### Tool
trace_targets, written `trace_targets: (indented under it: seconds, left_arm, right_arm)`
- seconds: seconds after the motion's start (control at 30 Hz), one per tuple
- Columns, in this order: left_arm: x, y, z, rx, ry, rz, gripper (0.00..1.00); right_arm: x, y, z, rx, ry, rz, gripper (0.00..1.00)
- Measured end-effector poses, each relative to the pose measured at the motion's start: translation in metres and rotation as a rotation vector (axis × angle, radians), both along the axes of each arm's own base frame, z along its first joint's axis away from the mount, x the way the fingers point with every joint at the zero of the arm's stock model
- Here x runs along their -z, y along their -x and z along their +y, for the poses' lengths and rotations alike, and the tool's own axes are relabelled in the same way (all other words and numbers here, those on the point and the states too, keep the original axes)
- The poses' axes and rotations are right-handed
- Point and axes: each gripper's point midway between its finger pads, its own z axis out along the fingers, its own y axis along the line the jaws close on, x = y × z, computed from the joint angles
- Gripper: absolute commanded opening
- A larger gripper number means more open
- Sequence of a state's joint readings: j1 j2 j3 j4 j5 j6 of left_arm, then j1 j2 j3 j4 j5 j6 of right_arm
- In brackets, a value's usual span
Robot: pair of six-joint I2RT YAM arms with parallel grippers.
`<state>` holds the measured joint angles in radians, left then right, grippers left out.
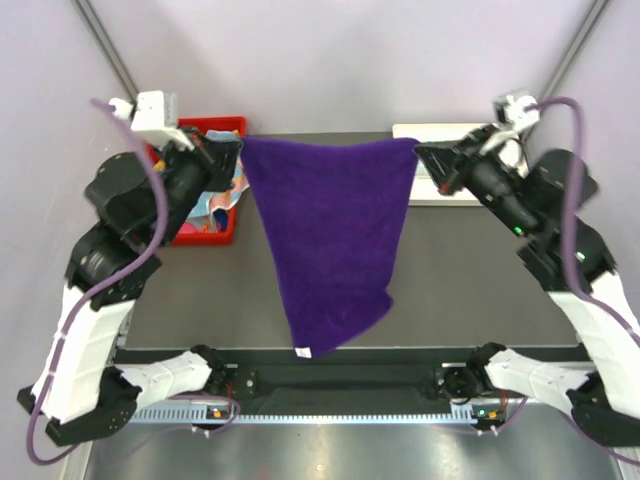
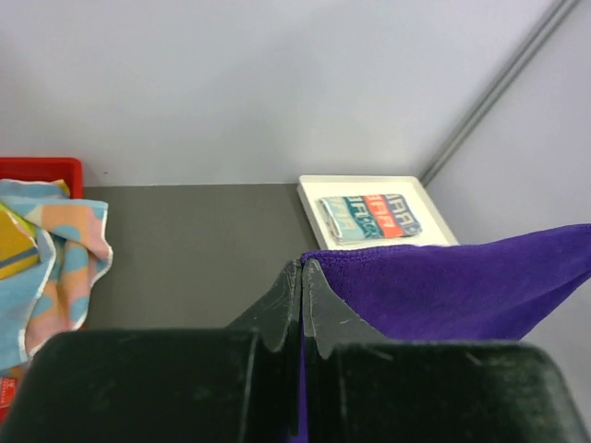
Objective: Fold and stack the towels
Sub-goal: Flatten out the crumpled towel
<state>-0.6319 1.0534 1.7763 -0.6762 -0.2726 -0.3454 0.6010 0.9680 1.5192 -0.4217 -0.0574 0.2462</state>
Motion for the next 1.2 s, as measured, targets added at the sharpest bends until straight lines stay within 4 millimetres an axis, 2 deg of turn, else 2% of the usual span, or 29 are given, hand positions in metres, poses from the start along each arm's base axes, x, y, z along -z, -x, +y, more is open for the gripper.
trace_targets:
  seconds: [0.13,0.2,0.33,0.47,0.57,0.73,0.8,0.93,1.2]
  left_arm:
    - [0.014,-0.037,-0.009,-0.053,-0.044,0.018,0.0]
    - [0.025,-0.065,-0.011,-0.086,-0.059,0.036,0.0]
    - [0.068,-0.13,-0.006,-0.151,-0.102,0.122,0.0]
    - [0.11,-0.186,0.005,-0.182,-0.109,0.2,0.0]
    - [0.141,-0.222,0.014,-0.187,-0.102,0.257,0.0]
    - [0.185,-0.278,0.024,-0.175,-0.077,0.334,0.0]
    - [0.197,-0.294,0.025,-0.166,-0.062,0.352,0.0]
    - [0.214,-0.316,0.028,-0.144,-0.04,0.38,0.0]
    - [0.2,-0.353,0.028,-0.107,0.002,0.326,0.0]
  right_arm:
    - [0.022,-0.05,0.013,0.063,0.069,0.026,0.0]
    - [0.041,-0.083,0.016,0.089,0.098,0.058,0.0]
    - [0.084,-0.153,0.009,0.138,0.13,0.132,0.0]
    - [0.127,-0.205,0.003,0.156,0.151,0.215,0.0]
    - [0.148,-0.239,0.005,0.148,0.145,0.25,0.0]
    - [0.16,-0.279,0.007,0.138,0.107,0.265,0.0]
    - [0.16,-0.293,0.006,0.14,0.093,0.259,0.0]
    - [0.16,-0.313,0.009,0.136,0.064,0.25,0.0]
    - [0.175,-0.351,0.004,0.148,0.031,0.263,0.0]
